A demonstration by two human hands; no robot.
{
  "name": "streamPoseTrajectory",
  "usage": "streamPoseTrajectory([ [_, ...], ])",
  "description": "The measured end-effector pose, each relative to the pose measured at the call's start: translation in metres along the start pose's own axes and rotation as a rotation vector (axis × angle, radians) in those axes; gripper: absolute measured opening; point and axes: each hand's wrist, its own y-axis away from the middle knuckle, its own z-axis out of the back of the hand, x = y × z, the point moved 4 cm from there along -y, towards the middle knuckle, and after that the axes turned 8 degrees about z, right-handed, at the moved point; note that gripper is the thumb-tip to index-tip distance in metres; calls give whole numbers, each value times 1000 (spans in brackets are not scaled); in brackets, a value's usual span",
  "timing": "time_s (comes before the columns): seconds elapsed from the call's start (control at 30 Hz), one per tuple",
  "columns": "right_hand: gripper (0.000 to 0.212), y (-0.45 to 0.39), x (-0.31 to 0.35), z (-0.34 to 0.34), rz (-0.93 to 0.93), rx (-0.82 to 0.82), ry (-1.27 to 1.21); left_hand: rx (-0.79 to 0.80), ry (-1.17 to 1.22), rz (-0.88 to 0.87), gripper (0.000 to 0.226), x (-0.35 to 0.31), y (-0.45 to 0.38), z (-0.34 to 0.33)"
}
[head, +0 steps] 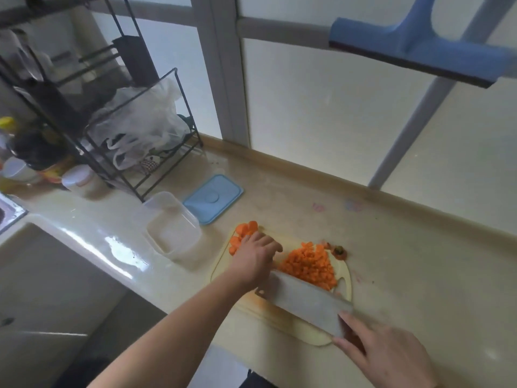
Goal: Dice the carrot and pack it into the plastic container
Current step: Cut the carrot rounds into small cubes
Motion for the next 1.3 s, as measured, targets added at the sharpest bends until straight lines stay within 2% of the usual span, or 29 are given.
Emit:
streamPoseTrajectory([
  [0.13,82,15,12,13,-106,-16,-47,135,-171,-164,32,31,2,3],
  [0.2,82,19,17,17,-145,-27,-64,124,-209,-251,33,29,1,0],
  [0.3,79,20,25,21,-175,-25,-58,143,-217,-283,38,25,2,-5],
  [0.37,77,20,29,20,-210,-12,-66,154,-196,-274,38,28,3,-8],
  [0.47,77,21,33,19,-279,37,-120,78,-166,-174,33,43,1,-6],
  [0.5,77,21,34,18,-287,45,-121,64,-178,-104,38,48,-1,0],
  [0.57,75,19,38,17,-305,51,-124,87,-175,20,66,51,-4,13],
  [0.63,75,16,41,20,-311,32,-134,136,-205,35,89,48,-7,21],
  [0.7,74,14,43,22,-350,78,-147,183,-221,27,95,46,-8,24],
  [0.8,77,13,44,22,-425,270,-223,179,-191,28,91,43,-12,19],
  [0.83,78,13,42,25,-440,260,-211,233,-240,47,85,42,-12,17],
  [0.93,78,15,41,23,-502,387,-304,301,-366,97,48,39,-19,15],
  [1.0,81,16,40,25,-519,371,-300,275,-398,92,33,37,-26,14],
  [1.07,94,16,36,29,-478,141,-194,243,-420,68,29,37,-32,12],
  [1.1,99,20,35,25,-487,137,-166,232,-424,45,31,38,-34,13],
  [1.17,97,24,33,25,-613,134,-340,215,-403,0,45,39,-35,20],
  [1.2,89,25,35,28,-716,135,-498,194,-352,12,54,42,-33,26],
  [1.3,62,24,62,22,-896,134,-988,-84,18,227,65,68,-15,47],
])
